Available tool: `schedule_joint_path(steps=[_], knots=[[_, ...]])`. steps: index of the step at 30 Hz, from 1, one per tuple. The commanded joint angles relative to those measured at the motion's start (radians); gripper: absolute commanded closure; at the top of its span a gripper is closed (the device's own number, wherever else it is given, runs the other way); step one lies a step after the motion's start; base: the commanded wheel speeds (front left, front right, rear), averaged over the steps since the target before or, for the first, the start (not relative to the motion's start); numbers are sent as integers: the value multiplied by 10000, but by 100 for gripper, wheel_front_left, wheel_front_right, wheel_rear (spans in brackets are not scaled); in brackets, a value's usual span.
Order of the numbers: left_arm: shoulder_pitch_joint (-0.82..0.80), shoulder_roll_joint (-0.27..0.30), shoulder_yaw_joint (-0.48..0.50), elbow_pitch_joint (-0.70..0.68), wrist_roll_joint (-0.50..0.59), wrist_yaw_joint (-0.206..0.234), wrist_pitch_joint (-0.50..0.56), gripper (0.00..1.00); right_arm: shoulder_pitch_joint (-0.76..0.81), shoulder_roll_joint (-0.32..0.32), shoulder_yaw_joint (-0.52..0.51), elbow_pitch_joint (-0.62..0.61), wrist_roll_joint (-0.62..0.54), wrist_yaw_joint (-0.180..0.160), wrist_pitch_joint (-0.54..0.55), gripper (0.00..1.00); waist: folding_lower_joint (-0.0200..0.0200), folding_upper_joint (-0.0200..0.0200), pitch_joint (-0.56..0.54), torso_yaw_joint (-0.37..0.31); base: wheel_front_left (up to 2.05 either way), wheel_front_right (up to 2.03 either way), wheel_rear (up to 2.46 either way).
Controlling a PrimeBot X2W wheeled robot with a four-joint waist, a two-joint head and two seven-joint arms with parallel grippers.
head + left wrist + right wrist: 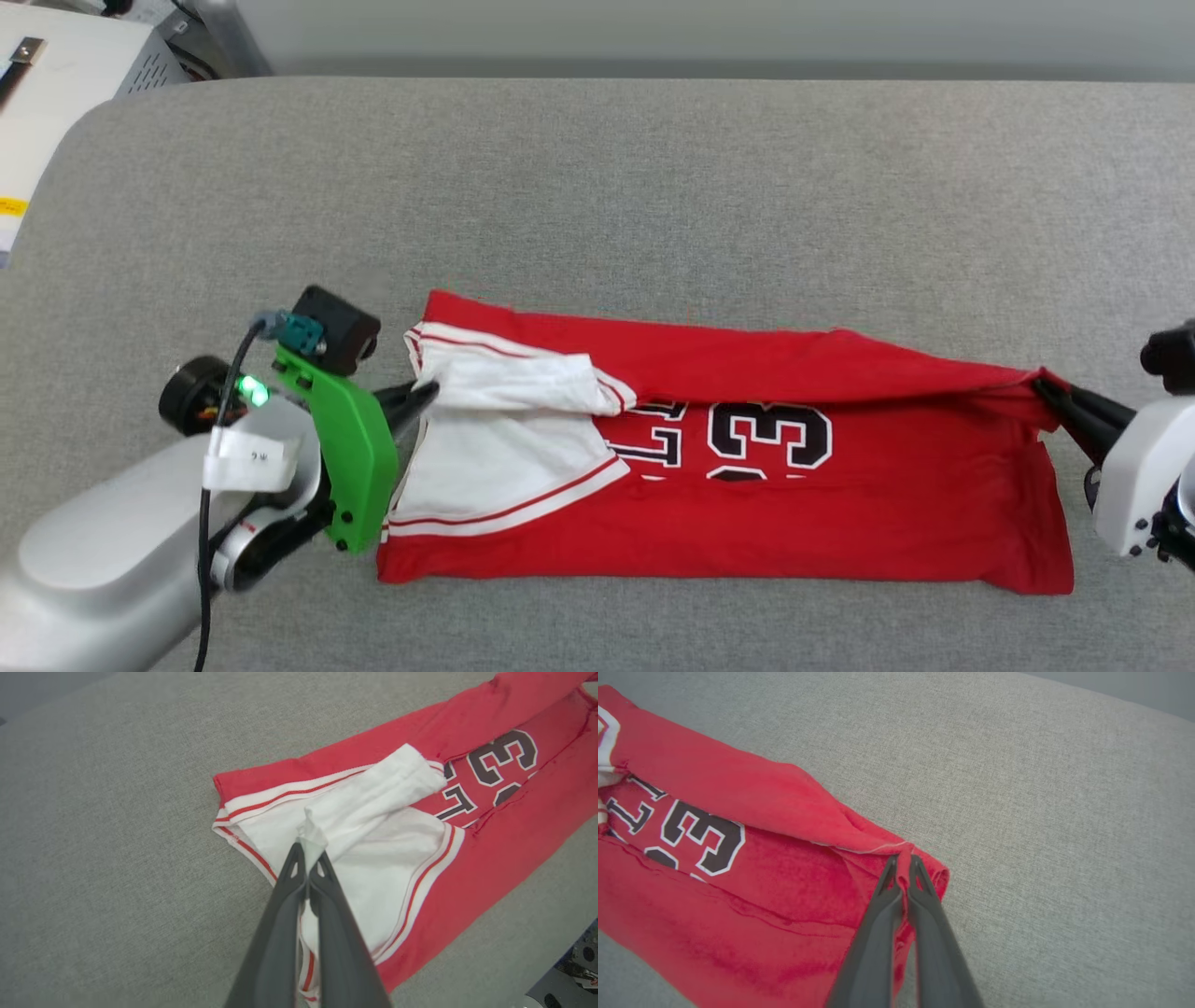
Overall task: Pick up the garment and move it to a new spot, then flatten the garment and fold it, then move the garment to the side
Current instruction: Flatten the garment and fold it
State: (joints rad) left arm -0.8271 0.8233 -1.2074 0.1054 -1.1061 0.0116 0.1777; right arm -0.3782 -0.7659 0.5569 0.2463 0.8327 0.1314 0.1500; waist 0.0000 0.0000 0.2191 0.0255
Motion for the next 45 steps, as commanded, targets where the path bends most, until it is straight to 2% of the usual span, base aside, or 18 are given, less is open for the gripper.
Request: schedule_joint_path(steps=[1, 7, 11, 16, 17, 18, 19, 24, 29, 34, 38, 42, 45], knots=[[348, 166, -51, -87, -125, 124, -47, 100, 358, -25, -140, -89, 102, -7, -96, 100, 0, 0, -169, 88, 0, 0, 0], [1207, 358, -198, -256, -359, 336, -258, 100, 1661, 148, -673, -399, 123, -7, -207, 100, 0, 0, -202, 174, 0, 0, 0], [1784, 179, -286, -95, -542, 459, -459, 100, 2411, 421, -968, -376, 107, -7, -2, 100, 0, 0, -27, 169, 0, 0, 0], [2112, -149, -356, 431, -513, 479, -650, 100, 2606, 673, -1004, -65, 5, -7, 213, 100, 0, 0, 49, 143, 0, 0, 0], [2157, -244, -290, 551, -511, 536, -857, 100, 2606, 729, -1036, -14, 15, -7, 237, 91, 0, 0, 14, 142, 0, 0, 0], [2195, -312, -242, 631, -516, 572, -1010, 54, 2608, 766, -1068, 1, 48, -7, 276, 51, 0, 0, -40, 141, 0, 0, 0], [2209, -359, -230, 704, -414, 623, -1180, 0, 2623, 796, -1117, -31, 122, -7, 325, 0, 0, 0, -129, 138, 0, 0, 0], [2325, -372, 99, 792, 60, 1250, -2389, 0, 2773, 545, -1408, -701, 723, -7, 688, 0, 0, 0, -496, 70, 0, 0, 0], [2526, -446, 781, 598, 416, 2428, -3863, 0, 3070, 108, -2215, -1772, 2067, -7, 1174, 0, 0, 0, -728, 80, 0, 0, 0], [2836, -748, 1794, 421, 810, 3438, -4356, 0, 3340, -312, -3192, -2218, 3184, -7, 1751, 0, 0, 0, -718, 179, 0, 0, 0], [3293, -1244, 3284, 108, 2053, 4236, -4388, 0, 3477, -576, -3746, -1842, 3561, -7, 2413, 0, 0, 0, -568, 315, 0, 0, 0], [4097, -1855, 4756, -204, 3456, 4593, -4391, 0, 3364, -538, -3789, -1213, 3554, -7, 3064, 0, 0, 0, -393, 435, 0, 0, 0], [4671, -2336, 5723, -411, 4471, 4594, -4392, 0, 3134, -308, -3604, -748, 3315, -7, 3461, 0, 0, 0, -278, 546, 0, 0, 0]])
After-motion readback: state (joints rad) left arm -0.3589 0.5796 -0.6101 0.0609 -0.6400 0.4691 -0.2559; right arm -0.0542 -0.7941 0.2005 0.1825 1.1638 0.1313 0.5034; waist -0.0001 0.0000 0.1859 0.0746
